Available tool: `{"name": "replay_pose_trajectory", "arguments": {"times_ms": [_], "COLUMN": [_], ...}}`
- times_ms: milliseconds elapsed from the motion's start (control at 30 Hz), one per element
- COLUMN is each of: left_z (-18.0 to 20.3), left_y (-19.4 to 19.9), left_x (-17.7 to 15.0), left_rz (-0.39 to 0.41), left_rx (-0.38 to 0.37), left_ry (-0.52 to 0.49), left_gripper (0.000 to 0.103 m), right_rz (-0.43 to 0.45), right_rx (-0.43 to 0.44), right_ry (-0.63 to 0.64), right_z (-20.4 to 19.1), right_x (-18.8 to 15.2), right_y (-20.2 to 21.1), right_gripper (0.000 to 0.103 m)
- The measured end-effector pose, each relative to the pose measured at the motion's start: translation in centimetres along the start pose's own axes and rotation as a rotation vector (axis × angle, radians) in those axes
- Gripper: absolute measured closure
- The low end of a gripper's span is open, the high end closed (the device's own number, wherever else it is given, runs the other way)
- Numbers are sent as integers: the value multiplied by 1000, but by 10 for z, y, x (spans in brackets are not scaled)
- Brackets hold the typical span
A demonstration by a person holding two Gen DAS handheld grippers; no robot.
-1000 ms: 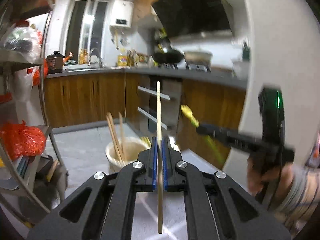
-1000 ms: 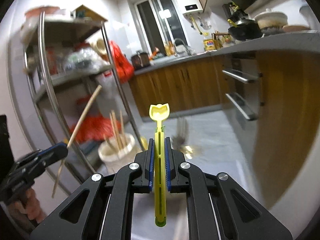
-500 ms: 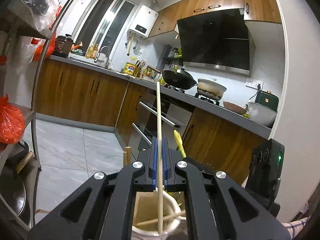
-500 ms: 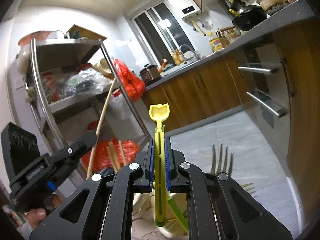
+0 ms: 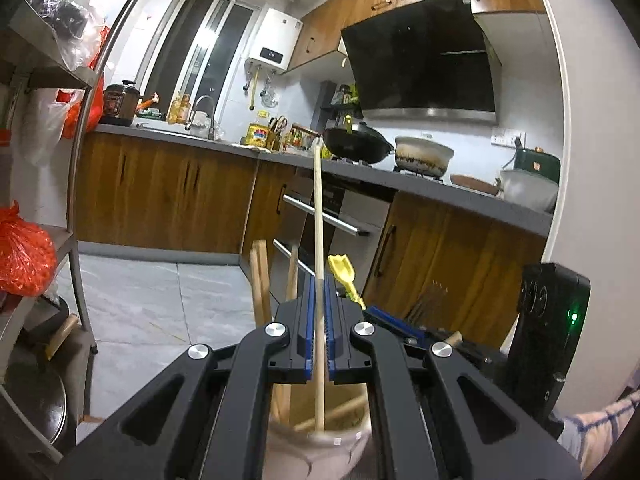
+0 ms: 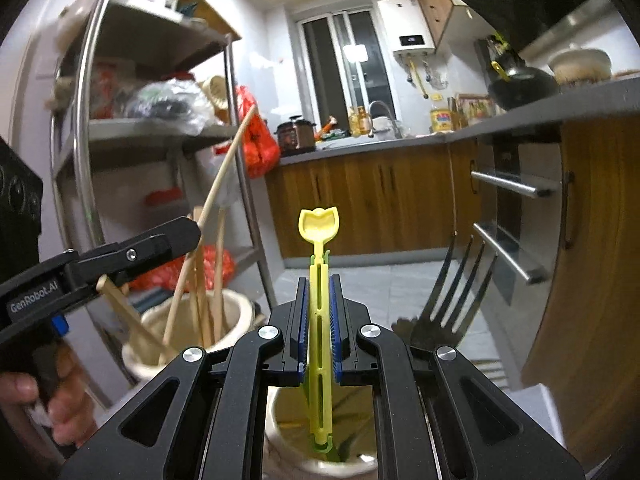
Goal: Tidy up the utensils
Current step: 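Lower chopstick into tall pot with left gripper while right gripper lowers spoon into short pot, then open both grippers and pull them back from the holder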
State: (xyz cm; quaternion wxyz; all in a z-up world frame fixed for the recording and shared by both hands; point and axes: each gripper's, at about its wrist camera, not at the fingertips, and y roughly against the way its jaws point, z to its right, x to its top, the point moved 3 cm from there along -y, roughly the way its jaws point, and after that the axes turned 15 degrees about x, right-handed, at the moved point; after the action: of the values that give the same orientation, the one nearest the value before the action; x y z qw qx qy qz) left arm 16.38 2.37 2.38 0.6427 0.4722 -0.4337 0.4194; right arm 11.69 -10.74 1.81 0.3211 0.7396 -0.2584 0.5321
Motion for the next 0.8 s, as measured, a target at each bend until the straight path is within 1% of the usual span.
{"name": "replay_pose_trajectory", "arguments": {"times_ms": [300, 400, 433, 467, 500, 533, 567, 600, 667, 733, 767, 800], "left_z": [0, -1, -2, -2, -2, -2, -2, -2, -3, -3, -3, -3], "left_y": [18, 20, 21, 22, 24, 25, 28, 30, 38, 47, 52, 57], "left_x": [-15, -18, -18, -18, -17, -15, -14, -12, -11, -11, -12, -13], "left_rz": [-67, -84, -90, -90, -92, -93, -96, -97, -95, -99, -102, -104], "left_rx": [23, 35, 37, 40, 46, 50, 51, 54, 58, 67, 72, 82], "left_ry": [-59, -54, -50, -51, -54, -55, -55, -54, -57, -66, -73, -80], "left_gripper": [99, 99, 98, 97, 95, 92, 84, 79, 76, 68, 60, 54], "right_rz": [-68, -84, -85, -84, -82, -78, -77, -72, -65, -66, -72, -84], "right_rx": [-21, -26, -28, -31, -33, -38, -40, -43, -45, -50, -53, -53], "right_ry": [5, 11, 11, 7, 3, -3, -5, -10, -19, -27, -28, -29], "right_z": [-5, -7, -7, -7, -7, -7, -6, -7, -8, -9, -10, -12], "right_x": [-11, -14, -15, -15, -15, -14, -14, -13, -12, -12, -13, -15], "right_y": [21, 25, 26, 29, 32, 36, 38, 44, 56, 69, 75, 80], "right_gripper": [93, 92, 87, 85, 79, 77, 77, 77, 77, 70, 69, 65]}}
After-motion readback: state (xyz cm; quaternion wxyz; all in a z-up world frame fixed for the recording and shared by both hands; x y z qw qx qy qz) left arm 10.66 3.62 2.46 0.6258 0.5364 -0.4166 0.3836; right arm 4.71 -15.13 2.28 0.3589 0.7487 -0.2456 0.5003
